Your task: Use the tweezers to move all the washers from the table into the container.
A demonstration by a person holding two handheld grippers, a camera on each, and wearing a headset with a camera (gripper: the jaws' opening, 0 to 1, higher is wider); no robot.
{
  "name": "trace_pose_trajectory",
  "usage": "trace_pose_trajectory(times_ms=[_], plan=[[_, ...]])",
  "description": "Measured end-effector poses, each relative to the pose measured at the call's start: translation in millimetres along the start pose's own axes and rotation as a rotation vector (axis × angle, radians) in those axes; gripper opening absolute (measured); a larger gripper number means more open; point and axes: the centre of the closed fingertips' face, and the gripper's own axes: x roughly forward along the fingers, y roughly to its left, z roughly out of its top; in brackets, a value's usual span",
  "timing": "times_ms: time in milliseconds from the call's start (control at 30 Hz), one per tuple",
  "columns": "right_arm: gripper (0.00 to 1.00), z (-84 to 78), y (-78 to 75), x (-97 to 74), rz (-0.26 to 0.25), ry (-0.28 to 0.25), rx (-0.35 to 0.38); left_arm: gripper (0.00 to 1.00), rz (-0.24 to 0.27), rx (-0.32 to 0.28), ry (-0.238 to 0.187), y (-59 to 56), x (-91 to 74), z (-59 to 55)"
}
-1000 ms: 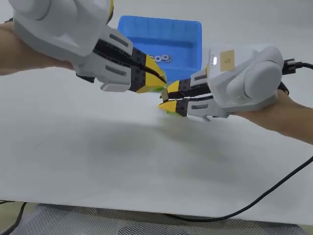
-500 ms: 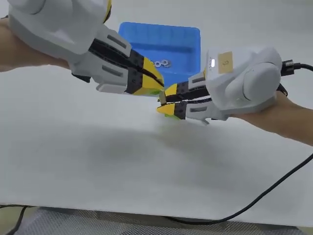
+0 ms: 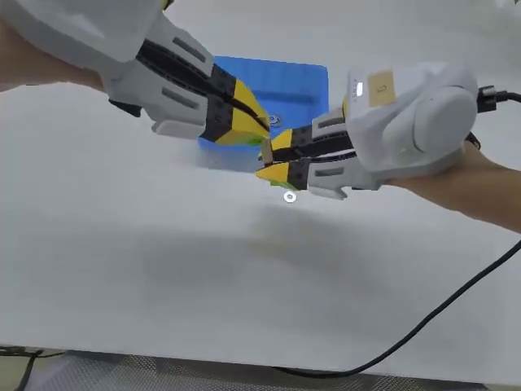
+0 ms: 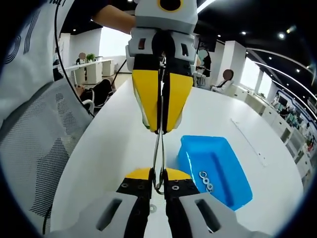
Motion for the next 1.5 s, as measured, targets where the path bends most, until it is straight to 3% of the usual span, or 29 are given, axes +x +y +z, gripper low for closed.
trace_pose_trajectory(times_ms=[600, 767, 1067, 1267, 1500], plan=[[0.1, 27.7, -37.8, -15.2, -0.034, -0.016, -0.095, 0.05, 0.047, 0.081, -0.023, 28.1, -22.2, 29.7], [0.1, 28.4, -52.0, -14.8, -0.04, -0.017, -0.11, 0.05, 0.057, 0.083, -0.026, 40.2, -23.1, 31.2], [0.1, 25.4, -75.4, -8.5, -0.057, -0.023, -0.105, 0.05, 0.067, 0.081, -0.04, 65.4, -23.5, 27.1], [0.1, 12.5, -87.9, 2.5, -0.053, -0.013, -0.098, 0.05, 0.063, 0.067, -0.035, 80.2, -17.7, 14.8], [0.1, -4.0, -93.6, 13.9, -0.045, 0.002, -0.08, 0.05, 0.05, 0.056, -0.022, 88.7, -7.1, 0.6]])
